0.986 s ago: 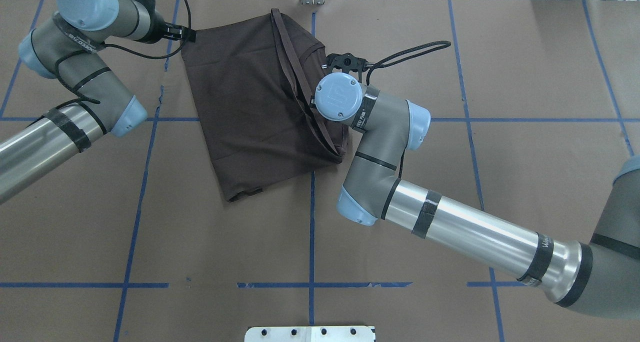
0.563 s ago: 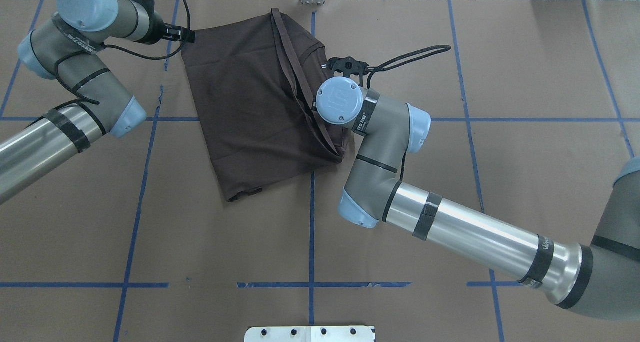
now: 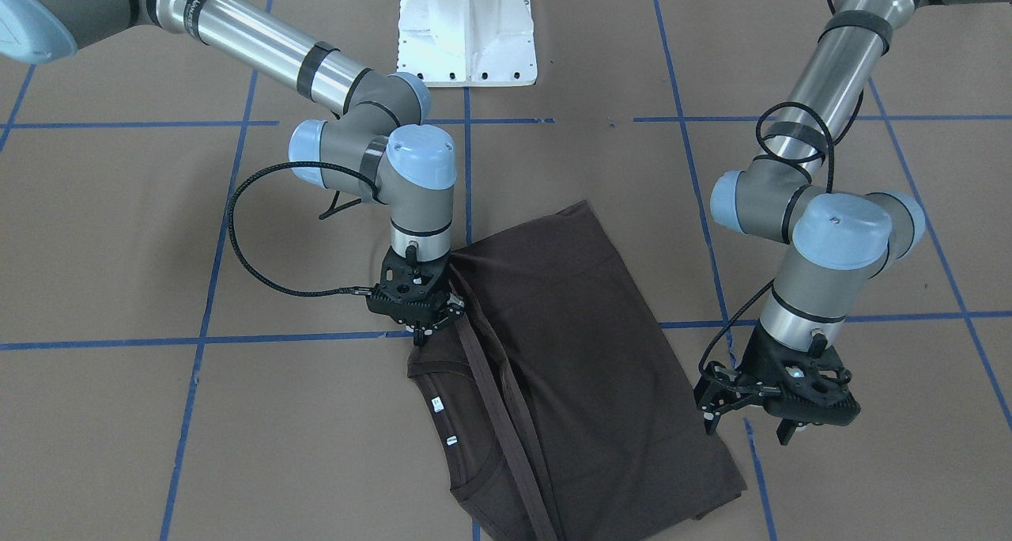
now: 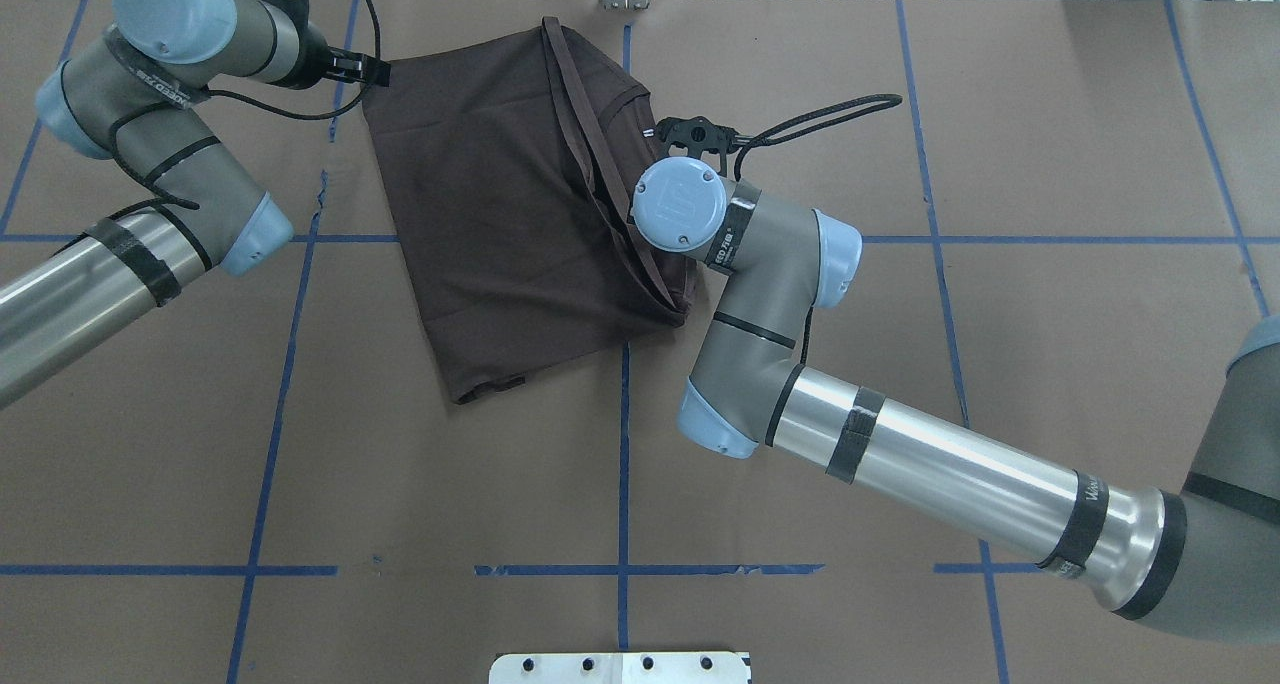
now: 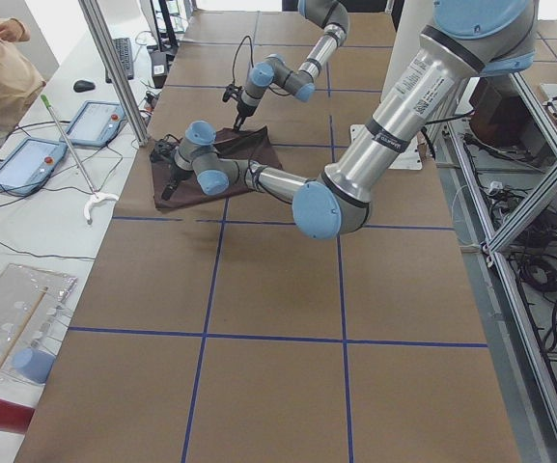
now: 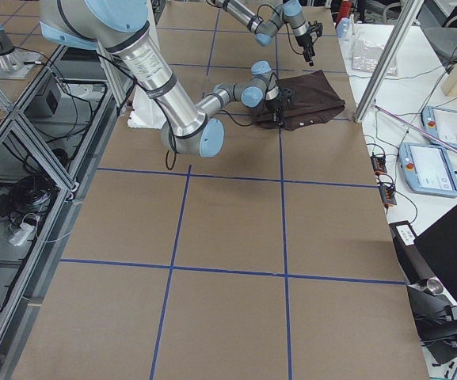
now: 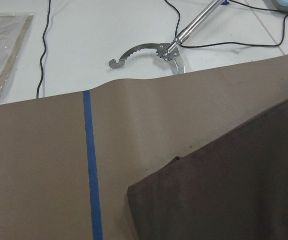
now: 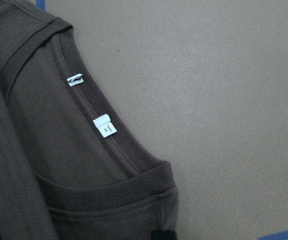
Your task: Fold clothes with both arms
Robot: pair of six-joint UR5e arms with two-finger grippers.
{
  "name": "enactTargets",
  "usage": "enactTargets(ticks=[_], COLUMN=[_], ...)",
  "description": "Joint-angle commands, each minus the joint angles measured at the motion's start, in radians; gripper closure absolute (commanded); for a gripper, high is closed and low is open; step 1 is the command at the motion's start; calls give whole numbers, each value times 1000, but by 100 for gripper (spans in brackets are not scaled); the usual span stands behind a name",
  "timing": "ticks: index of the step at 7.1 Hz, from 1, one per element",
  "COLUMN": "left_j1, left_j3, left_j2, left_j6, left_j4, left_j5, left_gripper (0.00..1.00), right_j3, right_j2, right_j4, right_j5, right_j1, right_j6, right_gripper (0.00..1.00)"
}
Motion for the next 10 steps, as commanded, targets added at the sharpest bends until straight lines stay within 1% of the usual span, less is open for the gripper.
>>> enactTargets(ticks=[1,2,3,4,5,6,7,8,10], left_j1=[0,2,3,3,3,5,6,9,12], left_j3=[-2,-4,-5,-5,-5,-7,-7,-7,-8], left_j2=[0,-2,-5,-5,-5,-6,-6,-6,-6], left_j6=[-1,-15,-35,-35,-35,-36,-37,-38,-43], left_j4=[0,-2,-2,-3,-3,-3,-3,-5,-17], left_j5=[0,0,-2,-2,-2,-2,-2,-2,-2], left_gripper=[0,0,0,0,0,0,0,0,0], right_j3=[12,59,177,317,498,617,685,713,704], right_j2=[1,-32,-119,-218,-336,-448,-522,-564,-566], right_j4=[-4,-4,-5,-26,-72,-77,-79,-77,-79], right_j5=[0,-1,-10,-64,-84,-136,-176,-190,-188], right_j1=[0,0,-17,-76,-136,-203,-254,-276,-278], right_j6=[1,1,3,9,13,38,42,50,35], right_gripper=[100,100,100,100,100,100,100,100,100])
